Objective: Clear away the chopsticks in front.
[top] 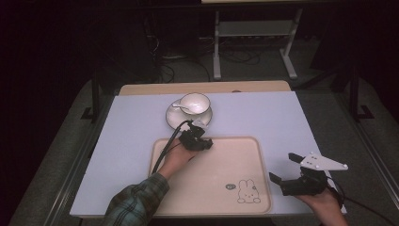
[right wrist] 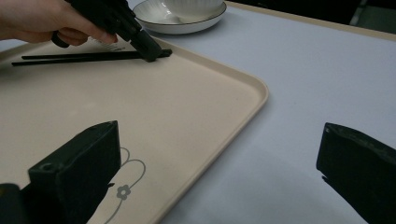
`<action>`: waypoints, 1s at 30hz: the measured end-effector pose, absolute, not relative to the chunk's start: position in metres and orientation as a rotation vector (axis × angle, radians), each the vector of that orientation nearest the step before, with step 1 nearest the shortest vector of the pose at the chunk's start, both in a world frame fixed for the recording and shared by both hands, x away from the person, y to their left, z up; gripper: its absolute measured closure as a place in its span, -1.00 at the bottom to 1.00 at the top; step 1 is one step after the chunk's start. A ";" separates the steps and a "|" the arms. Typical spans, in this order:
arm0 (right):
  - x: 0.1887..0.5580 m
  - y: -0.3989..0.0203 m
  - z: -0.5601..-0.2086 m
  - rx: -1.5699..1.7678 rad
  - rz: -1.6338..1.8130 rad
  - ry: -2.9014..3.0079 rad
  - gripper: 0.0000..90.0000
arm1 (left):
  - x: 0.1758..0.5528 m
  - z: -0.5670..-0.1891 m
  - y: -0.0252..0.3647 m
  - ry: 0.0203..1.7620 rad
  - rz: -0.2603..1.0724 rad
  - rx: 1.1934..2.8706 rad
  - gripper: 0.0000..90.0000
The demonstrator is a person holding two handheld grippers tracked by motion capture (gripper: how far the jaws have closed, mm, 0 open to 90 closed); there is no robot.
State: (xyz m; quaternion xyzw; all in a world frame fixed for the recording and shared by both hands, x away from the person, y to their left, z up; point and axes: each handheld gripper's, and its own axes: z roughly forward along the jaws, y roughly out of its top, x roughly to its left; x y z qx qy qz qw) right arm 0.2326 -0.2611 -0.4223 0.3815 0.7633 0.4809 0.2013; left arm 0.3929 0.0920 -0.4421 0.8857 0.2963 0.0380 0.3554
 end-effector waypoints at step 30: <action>0.235 -0.255 -0.421 1.044 1.338 2.148 -1.00 | 0.370 -0.439 0.178 0.928 0.124 2.263 0.99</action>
